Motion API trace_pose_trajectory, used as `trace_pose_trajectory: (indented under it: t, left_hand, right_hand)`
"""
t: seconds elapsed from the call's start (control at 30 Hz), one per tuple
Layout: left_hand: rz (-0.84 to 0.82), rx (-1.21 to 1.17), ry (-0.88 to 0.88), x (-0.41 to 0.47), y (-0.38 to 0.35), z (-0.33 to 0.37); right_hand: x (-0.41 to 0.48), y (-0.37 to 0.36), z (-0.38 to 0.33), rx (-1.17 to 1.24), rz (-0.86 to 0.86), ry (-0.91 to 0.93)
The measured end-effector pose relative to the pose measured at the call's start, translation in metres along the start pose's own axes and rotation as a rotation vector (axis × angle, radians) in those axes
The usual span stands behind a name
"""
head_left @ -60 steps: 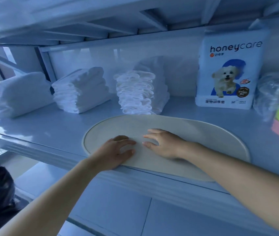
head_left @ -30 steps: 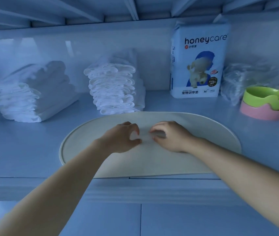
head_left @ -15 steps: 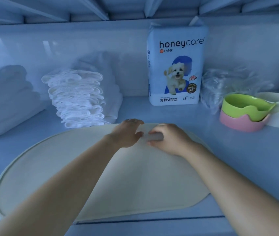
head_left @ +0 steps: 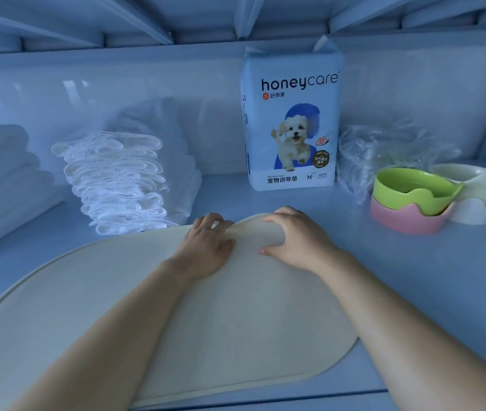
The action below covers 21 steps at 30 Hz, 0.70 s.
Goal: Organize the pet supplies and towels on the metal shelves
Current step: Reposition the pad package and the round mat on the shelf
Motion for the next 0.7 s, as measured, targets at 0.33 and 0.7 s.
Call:
trace_pose_trajectory:
  t: [0.33,0.7]
  left_hand:
    - [-0.09,0.039,0.021,0.006,-0.002,-0.002]
    - [0.149,0.079,0.024,-0.003,0.013,0.002]
  right_hand:
    - [0.001,-0.006,0.011,0.017,-0.021,-0.088]
    - [-0.001,-0.002,0.005,-0.002,0.008,-0.068]
Point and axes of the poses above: each hand's wrist, its own x-axis towards the middle knuckle, its own y-axis out of the back of the hand, z = x × y, the point moved 7 cm from there along x, towards the middle knuckle, and after that the axes turned 9 degrees about -z, right-handed, at the moved point
